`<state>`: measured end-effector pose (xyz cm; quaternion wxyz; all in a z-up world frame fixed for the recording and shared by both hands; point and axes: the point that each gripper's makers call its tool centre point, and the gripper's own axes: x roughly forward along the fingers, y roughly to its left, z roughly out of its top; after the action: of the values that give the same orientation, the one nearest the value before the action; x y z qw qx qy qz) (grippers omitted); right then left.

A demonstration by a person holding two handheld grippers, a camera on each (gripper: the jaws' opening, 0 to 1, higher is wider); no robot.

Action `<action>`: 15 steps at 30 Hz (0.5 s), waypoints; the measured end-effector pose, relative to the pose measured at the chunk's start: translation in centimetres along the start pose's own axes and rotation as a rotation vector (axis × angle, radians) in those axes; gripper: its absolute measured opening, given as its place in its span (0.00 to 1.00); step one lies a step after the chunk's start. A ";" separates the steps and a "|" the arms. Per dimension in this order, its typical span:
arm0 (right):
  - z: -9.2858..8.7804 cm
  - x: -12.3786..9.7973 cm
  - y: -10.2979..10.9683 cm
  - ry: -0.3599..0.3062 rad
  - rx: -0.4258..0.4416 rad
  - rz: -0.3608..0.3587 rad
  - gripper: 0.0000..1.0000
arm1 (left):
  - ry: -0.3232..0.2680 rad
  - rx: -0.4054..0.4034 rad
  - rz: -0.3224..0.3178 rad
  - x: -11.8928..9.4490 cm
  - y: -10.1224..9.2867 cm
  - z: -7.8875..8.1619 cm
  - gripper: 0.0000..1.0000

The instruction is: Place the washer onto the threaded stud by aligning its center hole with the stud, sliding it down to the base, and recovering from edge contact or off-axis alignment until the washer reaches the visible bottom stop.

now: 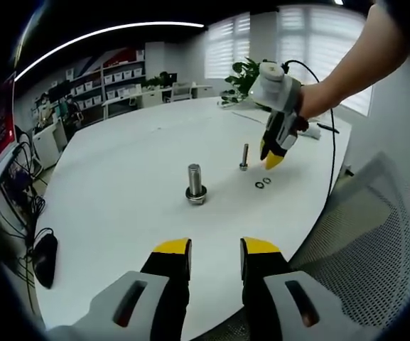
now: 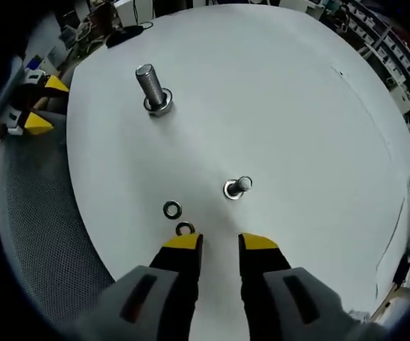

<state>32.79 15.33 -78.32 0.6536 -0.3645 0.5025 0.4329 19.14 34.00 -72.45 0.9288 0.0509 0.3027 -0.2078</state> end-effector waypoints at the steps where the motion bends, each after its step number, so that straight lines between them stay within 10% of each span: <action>1: 0.0 0.0 0.1 0.000 0.000 0.000 0.23 | 0.000 -0.001 0.000 0.0 0.0 0.0 0.26; 15: -0.5 0.1 1.5 -0.007 0.011 0.014 0.25 | 0.001 -0.002 -0.003 0.0 0.0 0.0 0.26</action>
<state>31.22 15.44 -78.55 0.6543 -0.3560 0.5053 0.4358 19.15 33.98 -72.44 0.9284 0.0497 0.3033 -0.2088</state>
